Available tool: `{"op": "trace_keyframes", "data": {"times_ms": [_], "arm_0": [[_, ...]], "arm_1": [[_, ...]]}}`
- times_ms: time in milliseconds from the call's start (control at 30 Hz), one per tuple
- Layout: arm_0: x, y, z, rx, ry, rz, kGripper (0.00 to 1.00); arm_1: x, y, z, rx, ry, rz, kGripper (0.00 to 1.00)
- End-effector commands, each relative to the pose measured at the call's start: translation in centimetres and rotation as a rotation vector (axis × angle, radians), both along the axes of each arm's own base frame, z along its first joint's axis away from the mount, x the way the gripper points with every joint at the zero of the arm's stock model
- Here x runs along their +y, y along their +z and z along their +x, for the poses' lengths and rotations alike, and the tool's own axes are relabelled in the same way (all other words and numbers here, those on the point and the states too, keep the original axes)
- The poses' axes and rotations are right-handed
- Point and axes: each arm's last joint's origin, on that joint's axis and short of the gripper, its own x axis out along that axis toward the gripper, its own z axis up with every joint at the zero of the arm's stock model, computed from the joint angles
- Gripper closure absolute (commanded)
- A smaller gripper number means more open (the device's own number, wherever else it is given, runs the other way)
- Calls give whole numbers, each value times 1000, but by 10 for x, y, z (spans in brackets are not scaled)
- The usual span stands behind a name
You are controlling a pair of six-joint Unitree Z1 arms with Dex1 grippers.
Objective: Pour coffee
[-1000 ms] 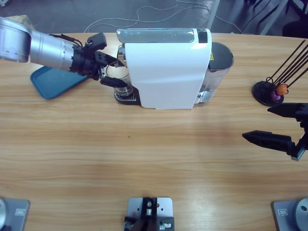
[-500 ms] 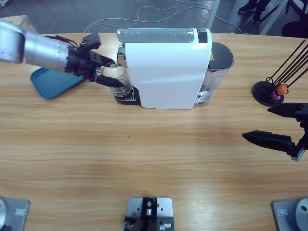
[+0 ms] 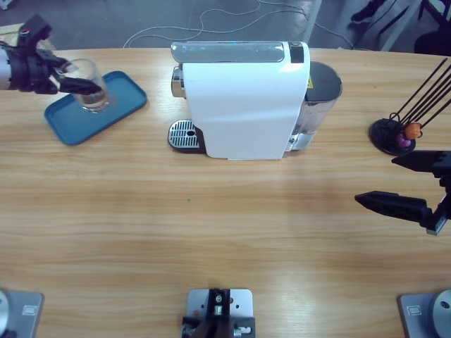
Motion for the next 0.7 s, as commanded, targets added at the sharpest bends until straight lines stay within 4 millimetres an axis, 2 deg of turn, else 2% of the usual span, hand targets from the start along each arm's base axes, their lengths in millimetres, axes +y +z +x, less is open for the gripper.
{"op": "trace_keyframes", "data": {"times_ms": [33, 133, 333, 567, 600, 633, 667, 700], "arm_0": [[21, -38, 28, 54, 223, -28, 1000], [19, -50, 38, 75, 235, -31, 1000], [19, -67, 46, 116, 263, -37, 1000], [17, -73, 50, 121, 250, -50, 978], [16, -73, 51, 123, 257, -54, 611], [15, -71, 50, 120, 255, -56, 142], [15, -69, 47, 119, 255, -59, 20], [16, -67, 43, 116, 254, -61, 13]], "arm_1": [[1, -4, 0, 18, 24, -15, 0], [2, -4, 0, 20, 23, -15, 0], [6, -6, 4, 38, 26, -28, 0], [7, -6, 4, 42, 29, -29, 0], [7, -6, 4, 42, 29, -29, 0], [7, -6, 5, 43, 29, -30, 0], [7, -6, 5, 44, 29, -31, 0], [7, -6, 5, 43, 29, -30, 0]]}}
